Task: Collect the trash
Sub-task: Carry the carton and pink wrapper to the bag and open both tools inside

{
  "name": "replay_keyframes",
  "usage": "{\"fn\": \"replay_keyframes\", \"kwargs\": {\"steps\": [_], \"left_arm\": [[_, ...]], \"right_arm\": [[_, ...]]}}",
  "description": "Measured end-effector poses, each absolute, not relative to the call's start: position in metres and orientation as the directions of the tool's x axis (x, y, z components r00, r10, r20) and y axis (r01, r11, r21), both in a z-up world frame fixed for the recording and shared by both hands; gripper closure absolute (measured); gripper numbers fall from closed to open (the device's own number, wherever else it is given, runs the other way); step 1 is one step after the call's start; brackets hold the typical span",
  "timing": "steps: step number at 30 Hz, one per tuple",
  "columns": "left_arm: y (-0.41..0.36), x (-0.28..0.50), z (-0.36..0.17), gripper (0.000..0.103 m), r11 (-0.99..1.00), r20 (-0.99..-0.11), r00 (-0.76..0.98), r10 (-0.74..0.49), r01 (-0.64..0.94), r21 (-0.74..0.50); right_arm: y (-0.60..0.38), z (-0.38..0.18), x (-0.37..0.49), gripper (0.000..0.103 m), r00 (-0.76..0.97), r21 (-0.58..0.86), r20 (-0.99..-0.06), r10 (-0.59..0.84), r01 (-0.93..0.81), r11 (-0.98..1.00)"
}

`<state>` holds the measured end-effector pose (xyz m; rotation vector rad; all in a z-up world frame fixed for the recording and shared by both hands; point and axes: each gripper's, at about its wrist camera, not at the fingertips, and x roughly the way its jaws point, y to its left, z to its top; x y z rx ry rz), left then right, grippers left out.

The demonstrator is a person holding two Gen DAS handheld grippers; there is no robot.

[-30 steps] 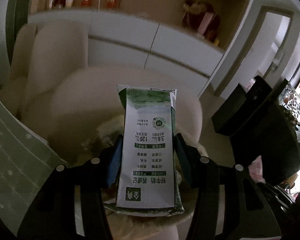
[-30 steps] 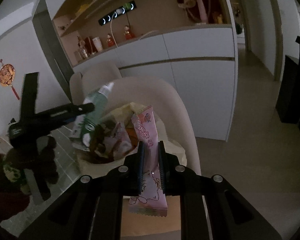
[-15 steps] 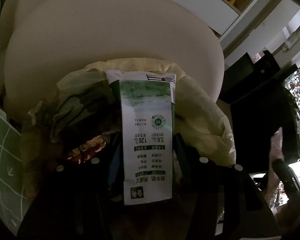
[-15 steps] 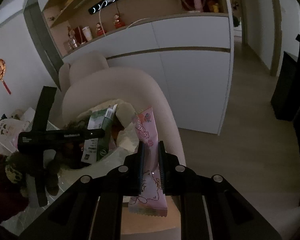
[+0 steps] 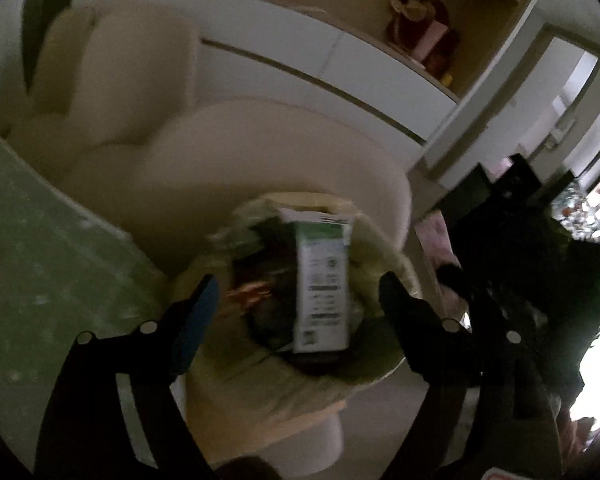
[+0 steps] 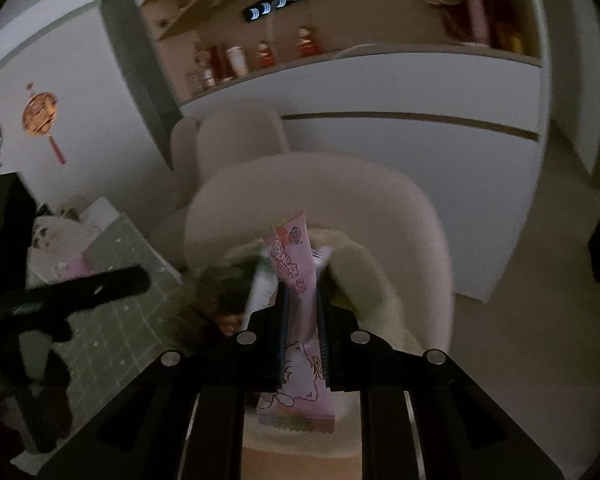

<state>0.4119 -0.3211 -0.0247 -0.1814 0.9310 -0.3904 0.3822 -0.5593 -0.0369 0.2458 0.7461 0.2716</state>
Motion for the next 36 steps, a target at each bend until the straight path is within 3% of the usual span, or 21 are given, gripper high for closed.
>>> {"fn": "replay_keyframes", "kwargs": {"steps": [12,23,25,27,36], "left_arm": [[-0.228,0.333,-0.014,0.022,0.978,-0.761,0.624,-0.175,0.025,-0.205],[-0.186,0.301,-0.021,0.022,0.963,-0.769,0.625,-0.132,-0.104,-0.250],[-0.184,0.294,-0.021,0.022,0.961,-0.768,0.628,-0.130,-0.112,-0.253],[-0.184,0.289,-0.021,0.022,0.960,-0.768,0.629,-0.122,-0.121,-0.251],[-0.176,0.252,-0.007,0.022,0.976,-0.749,0.657,-0.087,-0.093,-0.196]], "right_arm": [[-0.486,-0.054,0.429,0.089,0.603,0.323,-0.669,0.434,-0.291,0.901],[-0.465,-0.073,0.424,0.088,0.571,0.277,-0.711,0.411,-0.309,0.910],[-0.466,-0.077,0.424,0.084,0.561,0.279,-0.724,0.401,-0.293,0.914],[-0.469,-0.082,0.421,0.058,0.549,0.289,-0.736,0.396,-0.274,0.917],[-0.477,-0.062,0.369,0.047,0.620,0.289,-0.693,0.368,-0.229,0.930]]}}
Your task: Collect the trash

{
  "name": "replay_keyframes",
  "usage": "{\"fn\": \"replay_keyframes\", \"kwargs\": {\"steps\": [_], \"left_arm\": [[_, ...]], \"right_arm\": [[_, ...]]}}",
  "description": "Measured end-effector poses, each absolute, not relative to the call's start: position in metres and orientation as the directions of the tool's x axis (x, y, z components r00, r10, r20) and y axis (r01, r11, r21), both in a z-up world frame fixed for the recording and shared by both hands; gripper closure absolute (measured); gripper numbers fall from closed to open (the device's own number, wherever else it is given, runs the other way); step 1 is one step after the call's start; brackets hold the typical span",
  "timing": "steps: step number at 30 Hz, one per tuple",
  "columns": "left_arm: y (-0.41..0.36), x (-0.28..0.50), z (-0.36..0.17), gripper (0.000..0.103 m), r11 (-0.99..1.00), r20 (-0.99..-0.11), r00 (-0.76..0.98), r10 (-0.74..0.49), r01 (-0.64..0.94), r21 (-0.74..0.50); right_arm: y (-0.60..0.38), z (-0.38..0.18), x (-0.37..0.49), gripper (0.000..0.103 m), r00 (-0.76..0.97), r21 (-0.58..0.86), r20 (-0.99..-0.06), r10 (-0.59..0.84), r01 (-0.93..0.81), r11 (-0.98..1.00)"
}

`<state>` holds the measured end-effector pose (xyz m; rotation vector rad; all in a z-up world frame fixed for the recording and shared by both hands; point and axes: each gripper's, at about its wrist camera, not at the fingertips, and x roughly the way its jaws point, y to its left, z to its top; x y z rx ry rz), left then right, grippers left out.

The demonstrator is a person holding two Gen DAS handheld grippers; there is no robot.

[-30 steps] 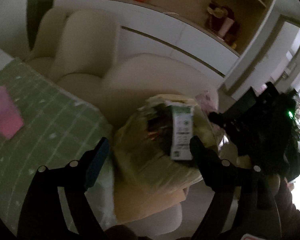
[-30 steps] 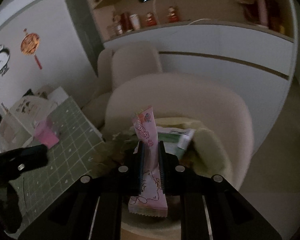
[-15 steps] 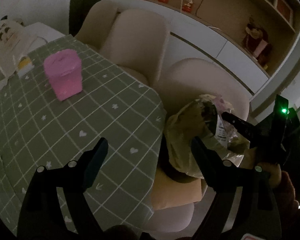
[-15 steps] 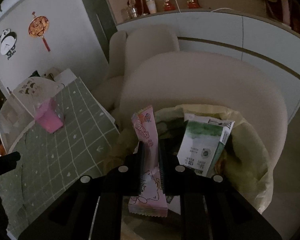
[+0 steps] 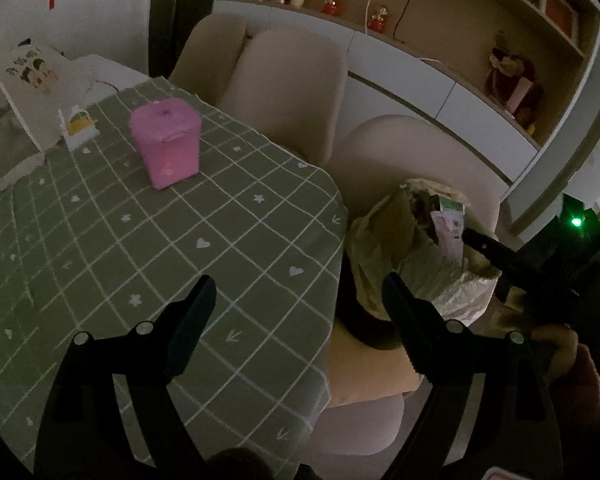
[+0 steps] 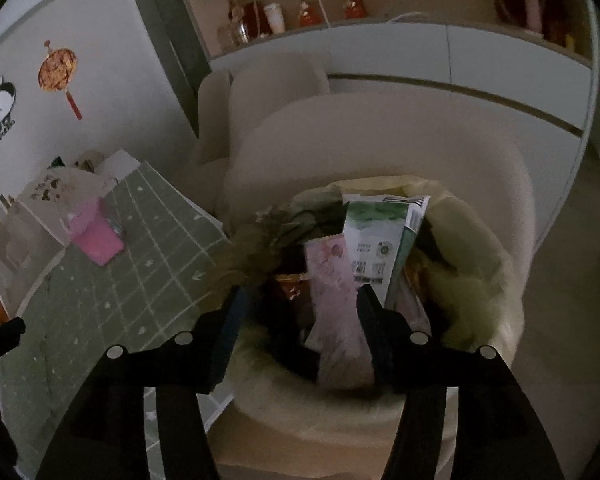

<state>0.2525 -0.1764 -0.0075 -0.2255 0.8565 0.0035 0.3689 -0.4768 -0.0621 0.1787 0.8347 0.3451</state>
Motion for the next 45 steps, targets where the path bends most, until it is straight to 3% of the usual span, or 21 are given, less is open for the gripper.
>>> {"fn": "replay_keyframes", "kwargs": {"steps": [13,17,23,45], "left_arm": [[-0.147,0.149,0.030,0.022,0.992,-0.647,0.759,-0.070,-0.014,-0.124],[-0.139,0.111,0.038,0.022,0.999,-0.604,0.796,-0.041,0.013,-0.052],[-0.123,0.064,0.041,0.022,0.999,-0.569,0.821,-0.044,0.037,-0.024],[-0.126,0.034,0.046,0.022,0.988,-0.553,0.819,-0.154,0.143,-0.063]], "right_arm": [[-0.413,0.000,0.189,0.047,0.680,0.275,-0.629,0.376,-0.258,0.926],[-0.385,0.012,0.136,0.047,0.702,0.263,-0.607,0.373,-0.266,0.927],[-0.349,0.028,0.078,0.047,0.750,0.182,-0.581,0.315,-0.258,0.949],[-0.339,0.048,0.028,0.047,0.814,0.147,-0.543,0.207,-0.151,0.978]]}}
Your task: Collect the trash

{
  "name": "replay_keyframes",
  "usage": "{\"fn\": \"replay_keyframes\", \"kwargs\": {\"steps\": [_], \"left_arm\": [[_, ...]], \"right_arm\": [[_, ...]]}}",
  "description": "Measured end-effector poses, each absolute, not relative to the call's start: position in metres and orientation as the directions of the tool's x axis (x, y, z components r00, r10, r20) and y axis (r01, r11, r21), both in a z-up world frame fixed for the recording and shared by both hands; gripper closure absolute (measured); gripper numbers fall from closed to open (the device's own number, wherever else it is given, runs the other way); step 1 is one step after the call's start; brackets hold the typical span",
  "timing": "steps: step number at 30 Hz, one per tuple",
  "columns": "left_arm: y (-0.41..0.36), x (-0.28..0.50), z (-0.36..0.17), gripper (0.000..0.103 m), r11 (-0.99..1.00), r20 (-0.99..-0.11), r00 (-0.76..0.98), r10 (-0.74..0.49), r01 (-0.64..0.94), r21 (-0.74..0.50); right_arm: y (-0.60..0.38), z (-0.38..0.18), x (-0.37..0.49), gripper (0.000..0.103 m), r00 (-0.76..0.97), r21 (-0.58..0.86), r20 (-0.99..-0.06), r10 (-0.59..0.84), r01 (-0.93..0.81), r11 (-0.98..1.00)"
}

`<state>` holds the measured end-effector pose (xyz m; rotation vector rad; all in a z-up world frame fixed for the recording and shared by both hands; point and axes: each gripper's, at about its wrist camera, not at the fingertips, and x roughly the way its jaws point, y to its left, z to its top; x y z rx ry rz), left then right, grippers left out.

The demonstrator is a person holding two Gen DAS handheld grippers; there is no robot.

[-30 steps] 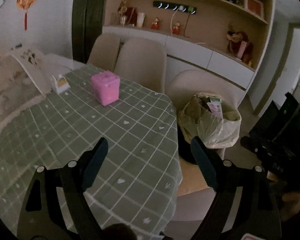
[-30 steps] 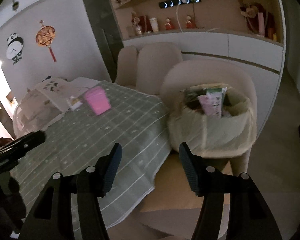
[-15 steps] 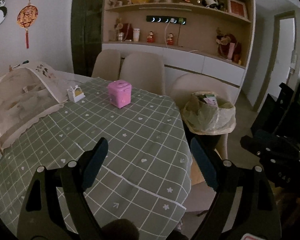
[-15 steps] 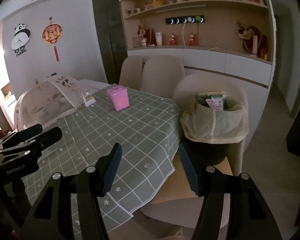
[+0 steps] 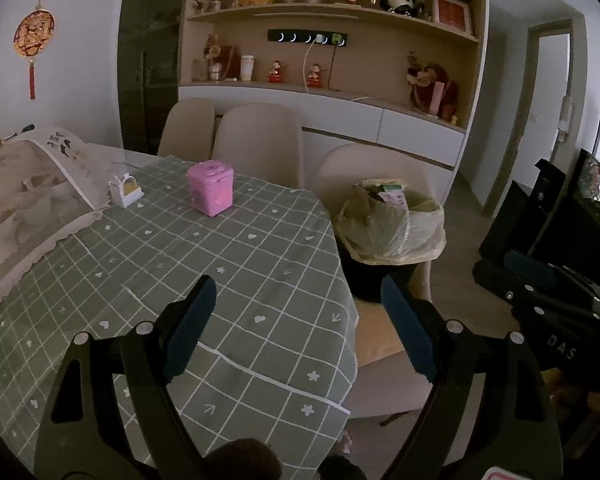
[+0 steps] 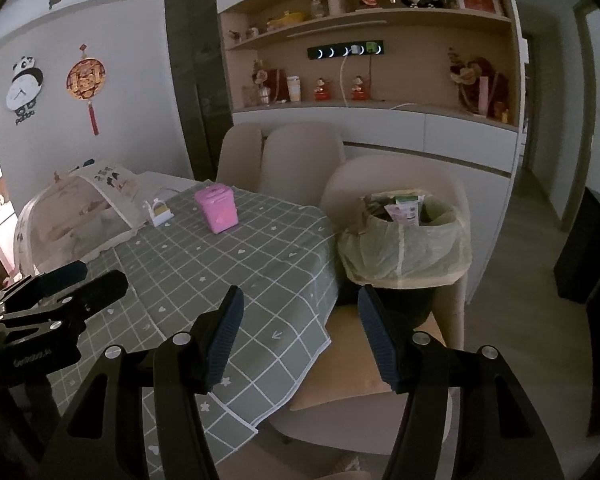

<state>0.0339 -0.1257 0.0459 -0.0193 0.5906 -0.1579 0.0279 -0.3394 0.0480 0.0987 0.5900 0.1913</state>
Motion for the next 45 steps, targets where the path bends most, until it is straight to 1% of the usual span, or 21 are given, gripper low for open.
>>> {"fn": "replay_keyframes", "kwargs": {"steps": [45], "left_arm": [[-0.1222,0.0341,0.0463,0.022,0.990,-0.551,0.823,-0.140,0.121,-0.071]], "right_arm": [[-0.3361,0.0486,0.0339,0.047,0.811,0.152,-0.544,0.216,-0.158,0.976]]}}
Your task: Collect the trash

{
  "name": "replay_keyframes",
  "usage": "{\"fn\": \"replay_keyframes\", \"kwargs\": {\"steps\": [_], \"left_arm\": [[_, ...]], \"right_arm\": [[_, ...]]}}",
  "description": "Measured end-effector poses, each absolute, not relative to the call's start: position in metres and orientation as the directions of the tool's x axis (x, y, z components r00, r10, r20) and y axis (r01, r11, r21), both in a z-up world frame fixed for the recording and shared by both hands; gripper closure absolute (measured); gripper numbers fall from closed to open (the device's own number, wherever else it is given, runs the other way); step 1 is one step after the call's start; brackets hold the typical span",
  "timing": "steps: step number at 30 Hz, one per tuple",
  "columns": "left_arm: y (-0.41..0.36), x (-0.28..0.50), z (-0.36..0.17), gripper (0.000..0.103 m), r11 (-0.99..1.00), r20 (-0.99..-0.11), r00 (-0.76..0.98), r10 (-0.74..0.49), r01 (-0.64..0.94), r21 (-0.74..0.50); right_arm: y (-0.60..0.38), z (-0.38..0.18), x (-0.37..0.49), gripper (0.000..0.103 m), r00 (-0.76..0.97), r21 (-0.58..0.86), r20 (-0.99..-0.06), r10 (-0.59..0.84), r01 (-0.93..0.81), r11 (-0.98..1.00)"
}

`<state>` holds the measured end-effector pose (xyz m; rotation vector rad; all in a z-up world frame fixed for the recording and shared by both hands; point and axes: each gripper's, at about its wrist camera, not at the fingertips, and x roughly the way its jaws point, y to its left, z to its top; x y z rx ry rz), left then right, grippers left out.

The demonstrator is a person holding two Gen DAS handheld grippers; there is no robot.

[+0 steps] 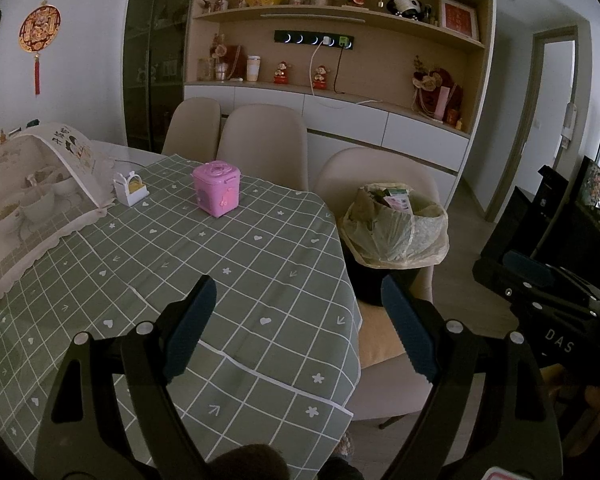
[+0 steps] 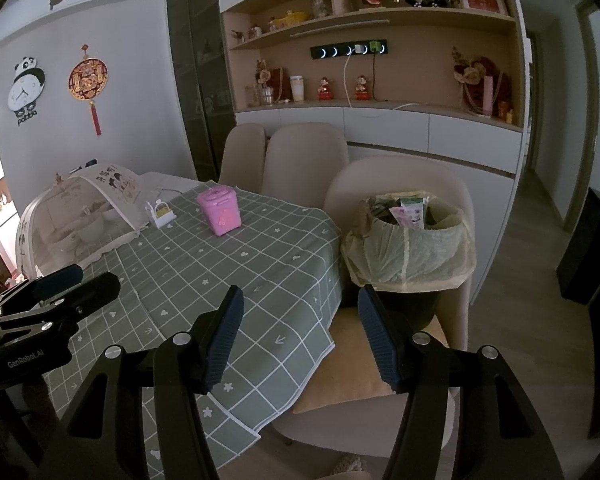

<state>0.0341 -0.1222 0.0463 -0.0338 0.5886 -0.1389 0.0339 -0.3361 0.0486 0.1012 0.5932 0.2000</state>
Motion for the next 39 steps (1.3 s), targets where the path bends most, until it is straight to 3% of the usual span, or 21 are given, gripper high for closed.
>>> {"fn": "replay_keyframes", "kwargs": {"steps": [39], "left_arm": [[-0.1211,0.0344,0.0472,0.022,0.990,-0.544,0.827,-0.143,0.123,-0.073]], "right_arm": [[-0.3351,0.0489,0.0344,0.047,0.810,0.153,-0.546,0.215,-0.157,0.976]]}}
